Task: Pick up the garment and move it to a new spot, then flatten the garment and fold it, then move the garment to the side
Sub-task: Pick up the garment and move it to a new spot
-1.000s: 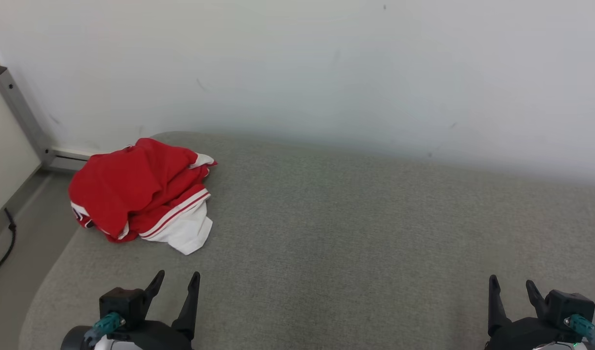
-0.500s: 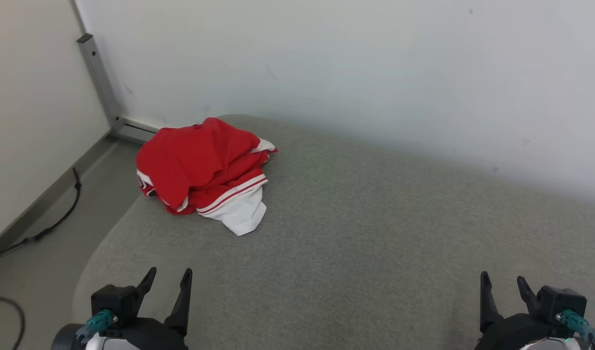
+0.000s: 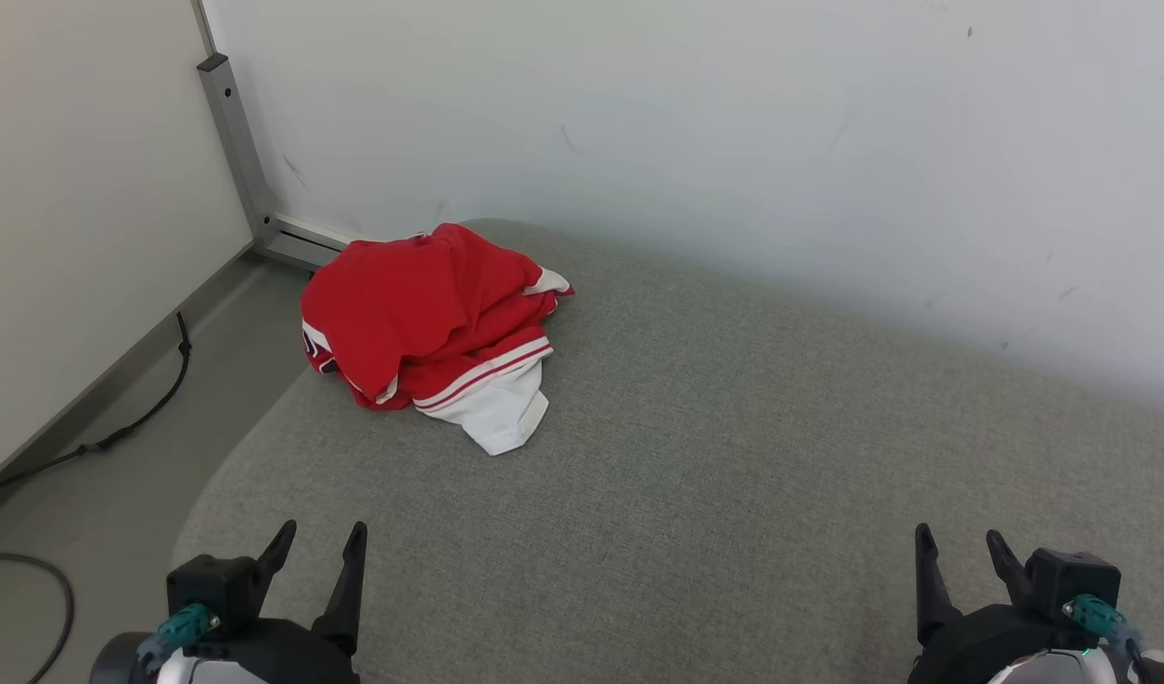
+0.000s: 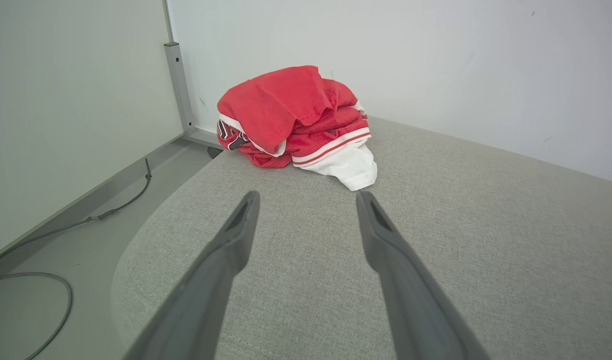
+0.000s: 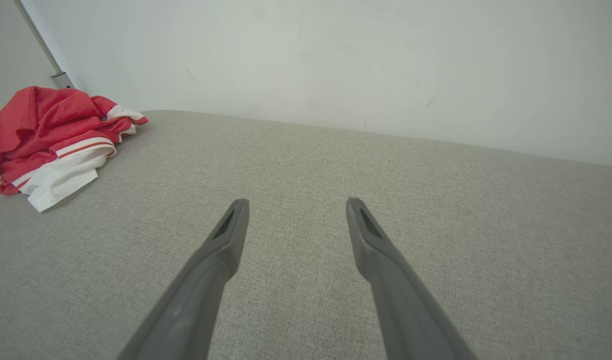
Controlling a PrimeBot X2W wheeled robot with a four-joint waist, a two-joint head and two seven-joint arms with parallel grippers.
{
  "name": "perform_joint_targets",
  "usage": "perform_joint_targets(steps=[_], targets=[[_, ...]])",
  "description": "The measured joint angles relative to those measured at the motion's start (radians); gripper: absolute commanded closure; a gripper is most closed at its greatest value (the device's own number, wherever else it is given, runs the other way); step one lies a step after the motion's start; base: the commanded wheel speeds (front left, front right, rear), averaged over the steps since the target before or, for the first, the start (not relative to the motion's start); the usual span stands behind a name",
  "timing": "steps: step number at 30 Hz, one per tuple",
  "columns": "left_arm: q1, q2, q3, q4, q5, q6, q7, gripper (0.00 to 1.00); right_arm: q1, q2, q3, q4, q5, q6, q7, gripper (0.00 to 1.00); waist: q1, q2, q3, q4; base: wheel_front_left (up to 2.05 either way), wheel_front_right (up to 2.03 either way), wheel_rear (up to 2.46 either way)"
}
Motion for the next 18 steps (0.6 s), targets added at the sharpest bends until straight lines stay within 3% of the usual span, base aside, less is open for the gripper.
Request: perform_joint_targets(steps=[6,13,18], targets=[[-0.033,-0.012,0.013,0.013,-0.017,-0.001,0.010,0.00,0.000,0.000,0.030,-0.021,-0.007,0.004,0.015,0.00,0.0000,0.0000,0.011,-0.008,0.00,0.00,0.00],[-0.197,-0.015,0.030,0.083,-0.025,-0.034,0.068,0.00,-0.004,-0.022,0.088,-0.072,-0.026,0.058,0.058,0.00,0.0000,0.0000,0.044,-0.040,0.00,0.00,0.00],[-0.294,0.015,0.035,0.140,-0.016,-0.052,0.106,0.00,-0.040,-0.046,0.121,-0.116,-0.030,0.097,0.089,0.00,0.0001,0.0000,0.079,-0.065,0.00,0.00,0.00]])
